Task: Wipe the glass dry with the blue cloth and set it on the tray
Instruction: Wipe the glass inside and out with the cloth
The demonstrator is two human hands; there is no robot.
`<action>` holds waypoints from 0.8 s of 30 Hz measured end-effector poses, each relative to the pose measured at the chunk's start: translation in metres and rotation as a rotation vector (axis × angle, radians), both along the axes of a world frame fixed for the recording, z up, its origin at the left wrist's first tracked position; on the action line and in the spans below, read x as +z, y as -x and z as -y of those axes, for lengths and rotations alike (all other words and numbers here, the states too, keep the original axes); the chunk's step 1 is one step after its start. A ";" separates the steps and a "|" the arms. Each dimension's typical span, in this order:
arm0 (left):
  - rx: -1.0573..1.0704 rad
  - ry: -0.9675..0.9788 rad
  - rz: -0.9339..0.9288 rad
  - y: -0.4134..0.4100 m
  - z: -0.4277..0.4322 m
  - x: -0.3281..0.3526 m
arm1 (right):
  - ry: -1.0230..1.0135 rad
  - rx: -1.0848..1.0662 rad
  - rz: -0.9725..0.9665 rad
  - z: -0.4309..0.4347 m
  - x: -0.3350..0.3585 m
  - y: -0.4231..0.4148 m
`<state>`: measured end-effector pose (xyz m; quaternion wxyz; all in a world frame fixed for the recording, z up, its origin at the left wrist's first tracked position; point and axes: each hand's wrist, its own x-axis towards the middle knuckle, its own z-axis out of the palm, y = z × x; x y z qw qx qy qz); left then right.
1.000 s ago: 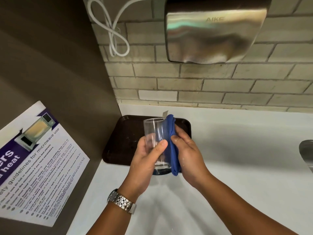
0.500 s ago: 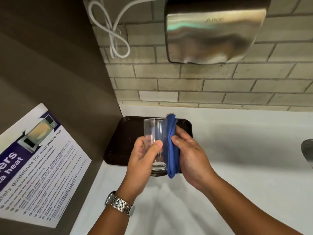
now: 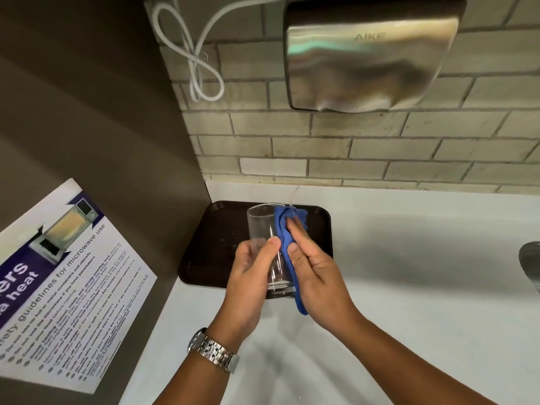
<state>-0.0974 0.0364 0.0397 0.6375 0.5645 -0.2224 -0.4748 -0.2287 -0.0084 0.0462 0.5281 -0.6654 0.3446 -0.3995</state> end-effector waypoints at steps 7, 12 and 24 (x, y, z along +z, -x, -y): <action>0.040 -0.075 -0.010 -0.012 0.005 0.004 | 0.298 0.080 -0.369 -0.001 -0.004 -0.003; -0.009 -0.130 -0.036 -0.007 0.004 -0.005 | 0.162 0.084 -0.191 0.021 0.002 -0.004; 0.019 -0.147 -0.619 -0.008 0.016 0.011 | 0.680 0.034 -0.349 0.007 -0.015 0.007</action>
